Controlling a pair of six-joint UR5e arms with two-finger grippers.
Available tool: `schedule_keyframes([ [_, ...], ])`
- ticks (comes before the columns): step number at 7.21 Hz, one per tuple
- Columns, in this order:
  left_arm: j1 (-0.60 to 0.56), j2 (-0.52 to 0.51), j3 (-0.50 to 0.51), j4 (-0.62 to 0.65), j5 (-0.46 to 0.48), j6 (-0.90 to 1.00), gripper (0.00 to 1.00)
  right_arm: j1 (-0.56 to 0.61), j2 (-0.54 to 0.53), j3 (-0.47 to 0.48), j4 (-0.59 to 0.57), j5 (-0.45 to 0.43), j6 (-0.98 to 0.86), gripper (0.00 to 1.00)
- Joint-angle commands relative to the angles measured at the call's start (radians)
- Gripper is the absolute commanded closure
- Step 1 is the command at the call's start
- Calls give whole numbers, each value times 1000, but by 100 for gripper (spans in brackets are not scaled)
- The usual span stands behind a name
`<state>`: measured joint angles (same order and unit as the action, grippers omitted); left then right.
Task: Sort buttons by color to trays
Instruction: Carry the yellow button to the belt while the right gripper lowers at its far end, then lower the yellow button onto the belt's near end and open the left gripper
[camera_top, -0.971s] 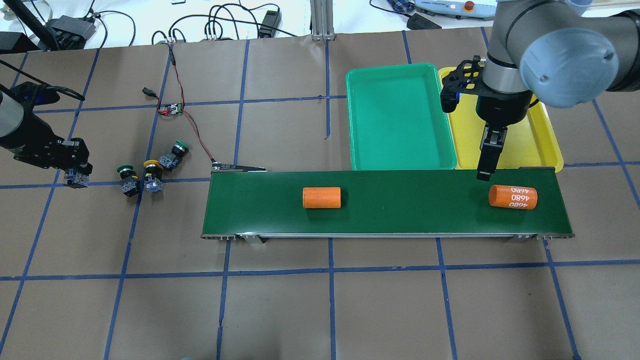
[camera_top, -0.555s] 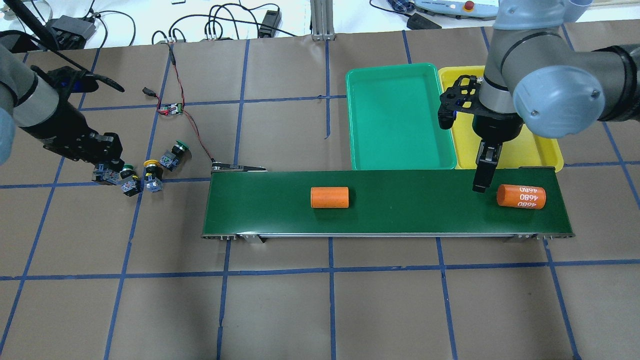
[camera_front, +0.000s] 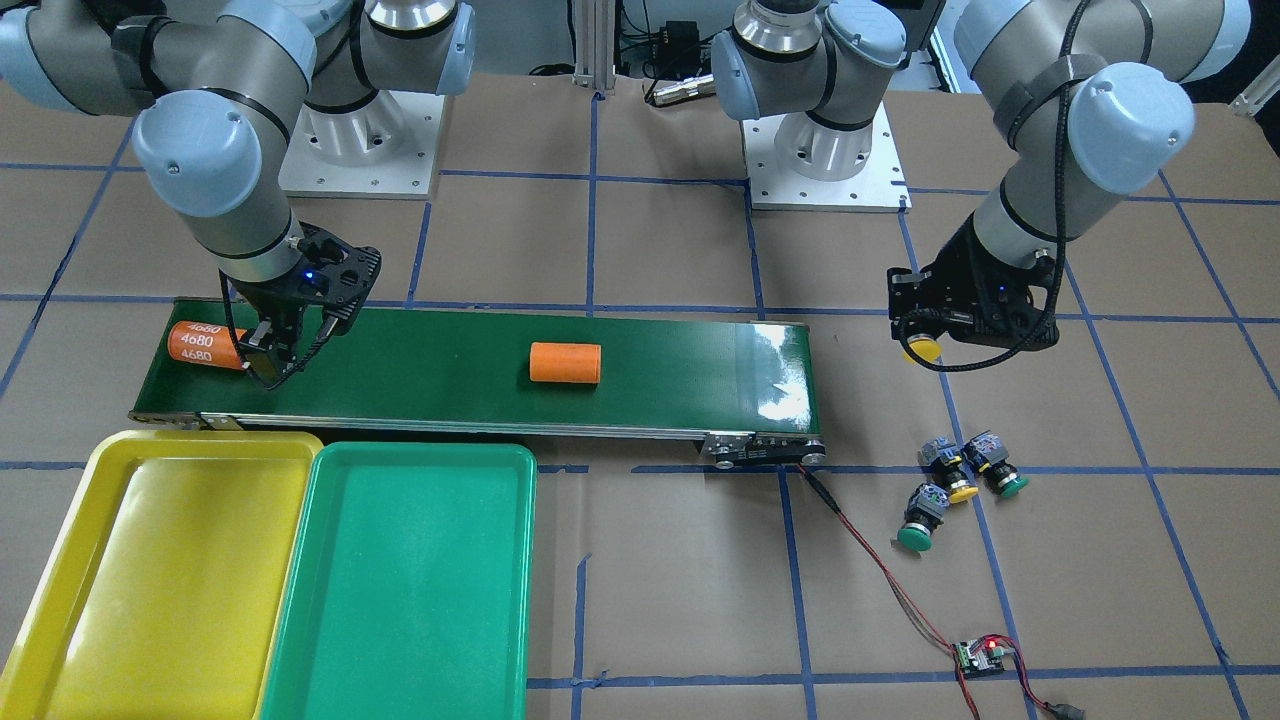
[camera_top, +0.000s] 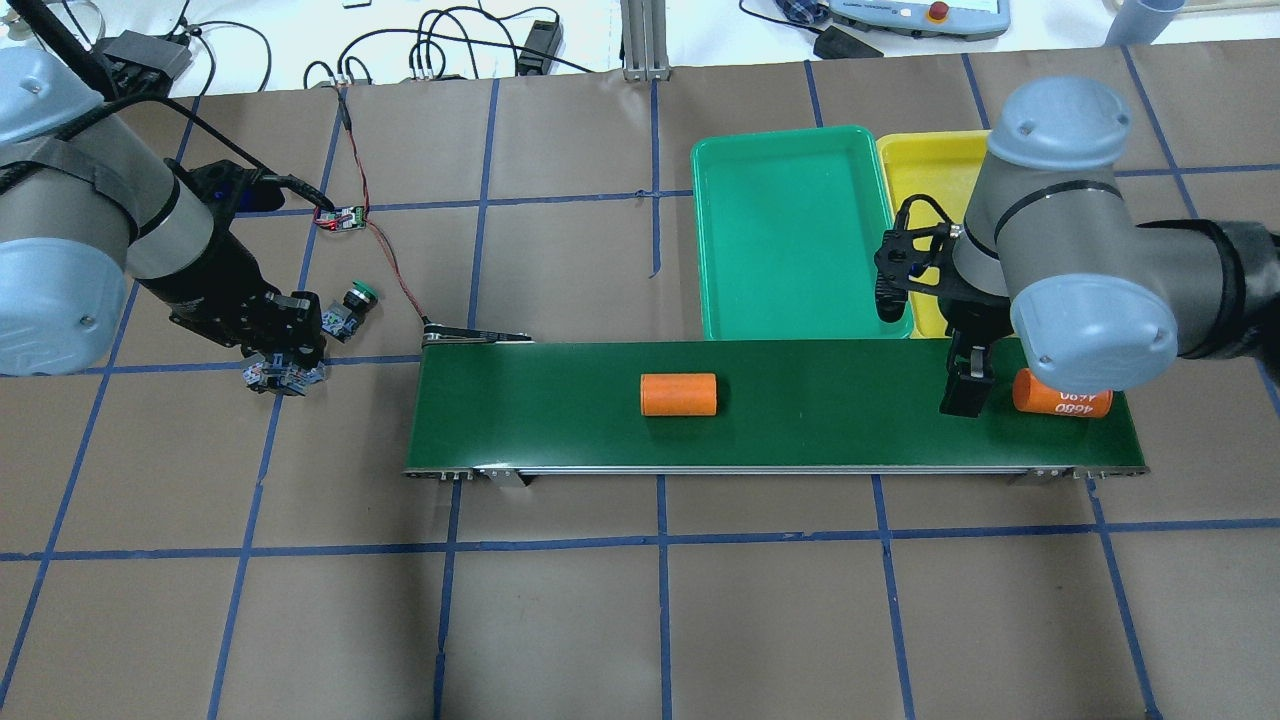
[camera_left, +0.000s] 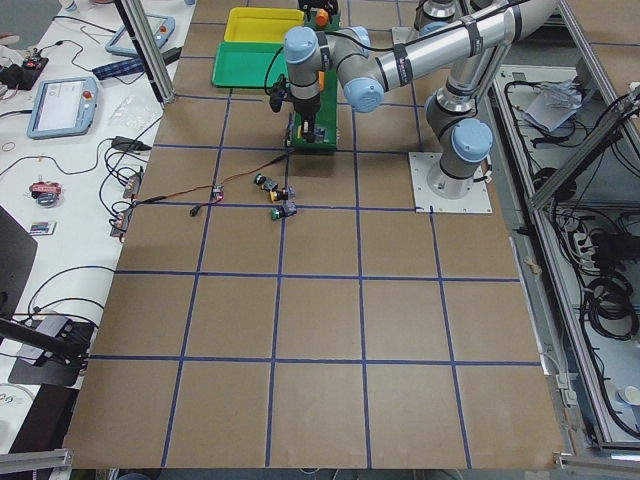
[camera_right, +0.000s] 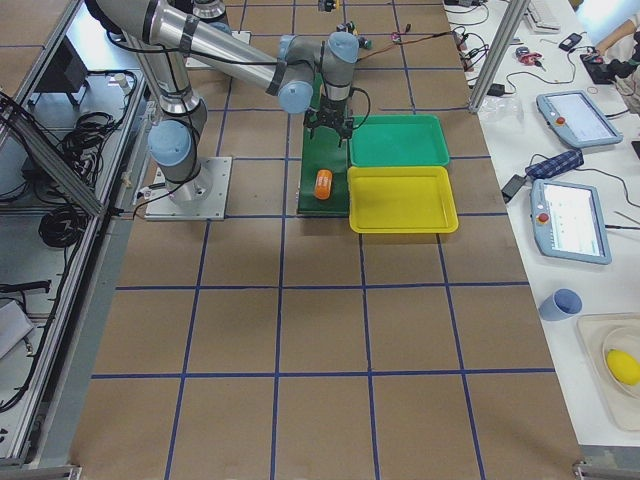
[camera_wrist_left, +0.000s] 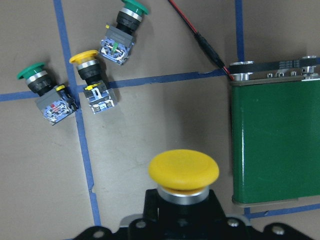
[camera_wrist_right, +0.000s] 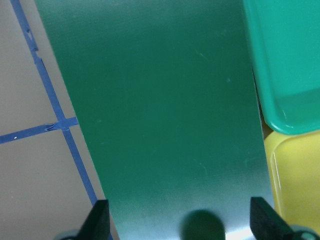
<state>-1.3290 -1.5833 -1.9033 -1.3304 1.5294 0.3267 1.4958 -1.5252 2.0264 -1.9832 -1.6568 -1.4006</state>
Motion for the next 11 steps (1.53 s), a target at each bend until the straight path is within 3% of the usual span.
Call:
schedule_keyframes([
  [1, -70, -15, -8, 2, -8, -99, 100, -26, -7, 46, -65, 67, -158, 0],
  [3, -162, -29, -8, 10, -8, -220, 100, -81, 0, 46, -66, 121, -238, 0],
  [4, -179, -49, -13, 84, -12, -221, 100, -80, 0, 49, -63, 123, -233, 0],
  [6, -182, -81, -57, 146, -67, -221, 100, -80, 0, 48, -60, 111, -236, 0],
  [11, -193, -181, -62, 295, -75, -218, 100, -80, 9, 44, -66, 103, -238, 0],
])
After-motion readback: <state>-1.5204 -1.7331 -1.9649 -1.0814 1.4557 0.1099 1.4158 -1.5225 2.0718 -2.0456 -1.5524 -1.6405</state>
